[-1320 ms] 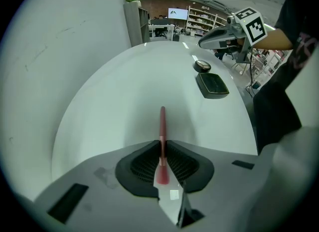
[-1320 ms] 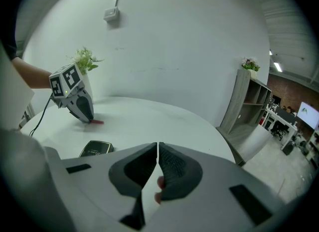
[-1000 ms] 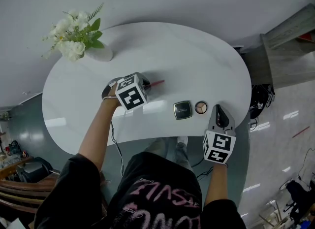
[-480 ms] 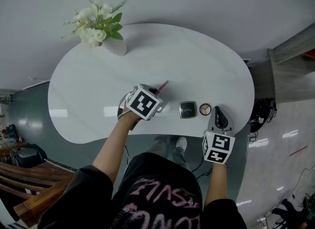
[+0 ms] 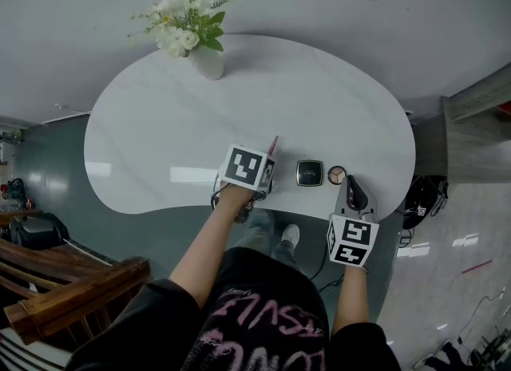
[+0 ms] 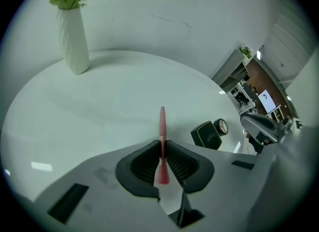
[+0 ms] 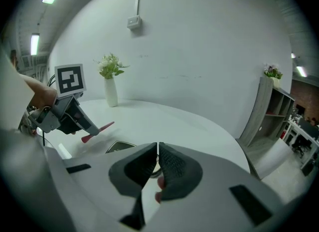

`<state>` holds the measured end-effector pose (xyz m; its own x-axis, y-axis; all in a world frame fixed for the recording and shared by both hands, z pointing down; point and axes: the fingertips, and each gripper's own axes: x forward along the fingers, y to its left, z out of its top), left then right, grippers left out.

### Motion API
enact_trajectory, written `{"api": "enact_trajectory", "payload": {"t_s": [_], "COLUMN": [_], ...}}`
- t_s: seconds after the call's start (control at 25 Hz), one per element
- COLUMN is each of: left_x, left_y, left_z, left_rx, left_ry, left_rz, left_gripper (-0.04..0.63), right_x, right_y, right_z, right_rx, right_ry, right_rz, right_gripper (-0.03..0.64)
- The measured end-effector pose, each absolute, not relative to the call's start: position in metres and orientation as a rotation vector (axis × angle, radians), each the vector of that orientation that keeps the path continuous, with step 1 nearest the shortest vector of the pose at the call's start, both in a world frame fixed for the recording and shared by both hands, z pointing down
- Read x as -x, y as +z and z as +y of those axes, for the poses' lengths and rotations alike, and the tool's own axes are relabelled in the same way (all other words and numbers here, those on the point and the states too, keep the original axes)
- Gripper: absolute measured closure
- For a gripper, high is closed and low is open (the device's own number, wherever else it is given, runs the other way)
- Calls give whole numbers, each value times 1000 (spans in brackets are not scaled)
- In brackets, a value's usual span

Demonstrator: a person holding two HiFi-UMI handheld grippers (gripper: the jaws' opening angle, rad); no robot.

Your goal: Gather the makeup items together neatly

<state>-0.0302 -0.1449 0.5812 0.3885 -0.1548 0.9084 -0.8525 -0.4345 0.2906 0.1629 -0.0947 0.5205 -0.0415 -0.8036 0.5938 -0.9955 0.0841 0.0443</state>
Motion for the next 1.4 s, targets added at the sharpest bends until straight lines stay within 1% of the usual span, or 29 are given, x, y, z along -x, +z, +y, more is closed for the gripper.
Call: {"api": "enact_trajectory", "payload": {"t_s": [0.4,1.12,1.4], "left_x": [23,15,12], "left_y": [592,599,592], "left_z": [-126,-121,-122], "left_rx": [-1772,-1823,-1870], "left_ry": [1027,1060,1046], "left_rz": [-914,-895,-892], "left_gripper": [545,543,483], "right_x": [-164,-167,-167], "right_y": [521,525,521], "right_z": [-79,-71,-72], "right_rx": [-1760,-1770,-1777], "right_ry": [533,545,537], "right_rz": [-1895,-1875,-1881], "right_gripper": [548,548,548]}}
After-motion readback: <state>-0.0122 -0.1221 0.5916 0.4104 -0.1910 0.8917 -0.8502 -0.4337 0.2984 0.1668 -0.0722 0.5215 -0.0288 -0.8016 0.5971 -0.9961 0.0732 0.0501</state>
